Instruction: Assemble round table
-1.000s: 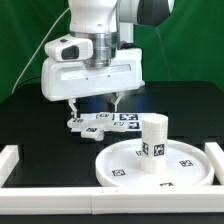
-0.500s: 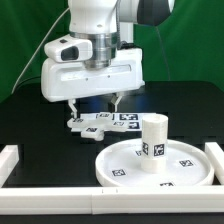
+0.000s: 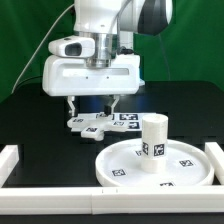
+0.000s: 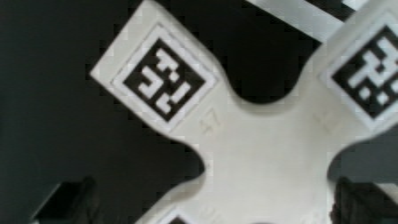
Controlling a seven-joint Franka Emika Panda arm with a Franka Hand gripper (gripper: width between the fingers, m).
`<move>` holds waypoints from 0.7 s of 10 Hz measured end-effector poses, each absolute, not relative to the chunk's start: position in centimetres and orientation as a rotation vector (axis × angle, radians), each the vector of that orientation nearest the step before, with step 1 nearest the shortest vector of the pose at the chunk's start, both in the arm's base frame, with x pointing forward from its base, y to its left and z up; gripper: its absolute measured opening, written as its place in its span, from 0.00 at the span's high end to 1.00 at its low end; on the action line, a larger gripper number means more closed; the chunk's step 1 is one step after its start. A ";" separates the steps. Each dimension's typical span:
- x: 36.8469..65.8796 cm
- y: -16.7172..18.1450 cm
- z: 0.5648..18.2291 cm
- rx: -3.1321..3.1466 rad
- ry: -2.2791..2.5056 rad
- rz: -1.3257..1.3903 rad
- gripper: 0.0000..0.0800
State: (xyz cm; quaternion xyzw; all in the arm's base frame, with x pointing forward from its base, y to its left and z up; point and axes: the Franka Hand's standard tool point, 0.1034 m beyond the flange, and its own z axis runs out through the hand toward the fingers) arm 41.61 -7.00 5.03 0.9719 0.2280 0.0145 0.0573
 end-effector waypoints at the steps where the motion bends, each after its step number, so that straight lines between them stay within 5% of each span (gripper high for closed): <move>1: 41.7 -7.0 5.1 2.945 0.691 0.047 0.19; 7: 41.9 -6.5 4.9 3.010 0.644 -0.050 0.19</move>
Offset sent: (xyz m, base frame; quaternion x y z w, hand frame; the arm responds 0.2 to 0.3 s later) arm 0.0007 0.0267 0.0044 0.0869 -0.0858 0.0612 0.9906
